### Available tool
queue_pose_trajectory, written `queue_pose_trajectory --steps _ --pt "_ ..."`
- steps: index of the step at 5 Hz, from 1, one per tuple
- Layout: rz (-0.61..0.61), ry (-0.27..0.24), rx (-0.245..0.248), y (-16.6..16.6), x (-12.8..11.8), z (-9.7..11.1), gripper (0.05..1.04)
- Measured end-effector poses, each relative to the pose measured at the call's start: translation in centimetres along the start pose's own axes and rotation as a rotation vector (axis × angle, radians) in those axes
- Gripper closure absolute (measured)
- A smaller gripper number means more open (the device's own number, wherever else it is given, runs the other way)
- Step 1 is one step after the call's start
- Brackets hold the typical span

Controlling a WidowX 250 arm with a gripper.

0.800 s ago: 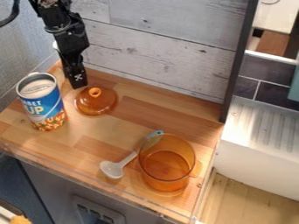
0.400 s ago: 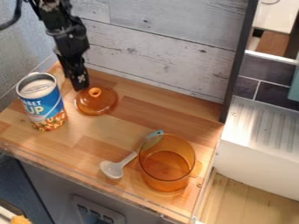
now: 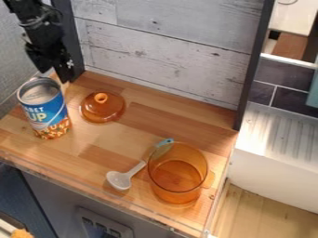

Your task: Move the bread to the upper right of the table

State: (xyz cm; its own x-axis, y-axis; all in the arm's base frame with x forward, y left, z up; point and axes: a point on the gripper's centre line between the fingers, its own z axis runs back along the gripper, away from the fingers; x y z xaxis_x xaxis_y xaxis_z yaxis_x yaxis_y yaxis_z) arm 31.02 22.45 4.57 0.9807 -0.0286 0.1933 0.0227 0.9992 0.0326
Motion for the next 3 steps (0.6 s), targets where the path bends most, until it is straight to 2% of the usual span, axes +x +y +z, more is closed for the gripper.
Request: queue_pose_trajectory --steps 1,2,3 --pt "0.231 0.017 0.049 1.8 -0.6 0.3 0.083" --pt "0.392 0.021 0.104 3.0 -1.3 0.4 0.083" --pt "0.428 0.053 0.108 3.2 -1.8 -1.1 0.083"
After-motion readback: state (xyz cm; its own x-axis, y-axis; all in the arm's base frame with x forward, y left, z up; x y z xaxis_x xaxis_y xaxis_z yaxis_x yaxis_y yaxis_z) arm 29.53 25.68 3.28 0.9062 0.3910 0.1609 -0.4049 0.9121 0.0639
